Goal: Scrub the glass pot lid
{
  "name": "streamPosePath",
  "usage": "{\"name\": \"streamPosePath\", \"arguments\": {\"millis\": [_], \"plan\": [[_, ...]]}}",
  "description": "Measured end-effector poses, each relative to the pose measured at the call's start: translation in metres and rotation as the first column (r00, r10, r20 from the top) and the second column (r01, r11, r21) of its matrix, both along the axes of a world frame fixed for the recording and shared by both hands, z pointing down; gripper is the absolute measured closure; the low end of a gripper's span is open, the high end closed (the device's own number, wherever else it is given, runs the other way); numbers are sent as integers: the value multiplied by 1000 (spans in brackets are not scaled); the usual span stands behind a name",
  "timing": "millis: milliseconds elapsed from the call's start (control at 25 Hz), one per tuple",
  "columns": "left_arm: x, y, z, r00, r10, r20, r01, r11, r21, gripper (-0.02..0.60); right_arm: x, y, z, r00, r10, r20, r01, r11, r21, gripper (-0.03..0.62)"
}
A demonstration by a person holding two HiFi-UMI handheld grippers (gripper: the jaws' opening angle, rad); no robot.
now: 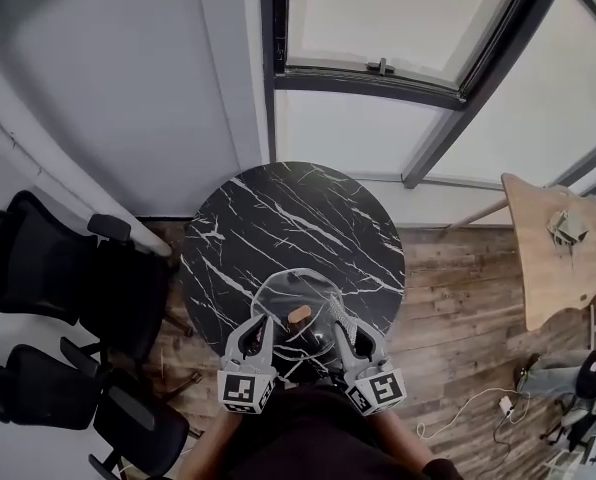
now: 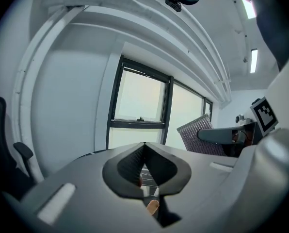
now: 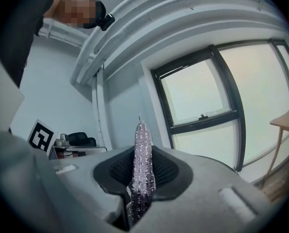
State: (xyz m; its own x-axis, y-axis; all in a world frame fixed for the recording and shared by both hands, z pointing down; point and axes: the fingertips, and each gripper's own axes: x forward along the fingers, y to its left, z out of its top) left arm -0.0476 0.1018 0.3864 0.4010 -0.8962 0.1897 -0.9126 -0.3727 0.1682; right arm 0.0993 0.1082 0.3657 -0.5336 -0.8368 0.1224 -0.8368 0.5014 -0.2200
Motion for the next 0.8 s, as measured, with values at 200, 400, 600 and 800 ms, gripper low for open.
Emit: {"name": "streamPosePath", "arguments": {"millis": [200,400,600,800], "plan": [[2,1,1,1000,14,2,-14,1000,-7,580,-1,-1,-2,1000,1,0,-1,1000,-1,520],[7,1,-1,1000,29,1,-29,1000,1,580,-1,0,-1,1000,4,-10,-4,1000,-6,519],[10,5,-2,999,37,-2,-37,999,1,580,2,3,-3,1000,9,-12,-9,1000,1,519],[12,9,-2,999,43,0,-43,999,6,580,5,8,-4,1000,20,-11,-20,1000,0,519]]}}
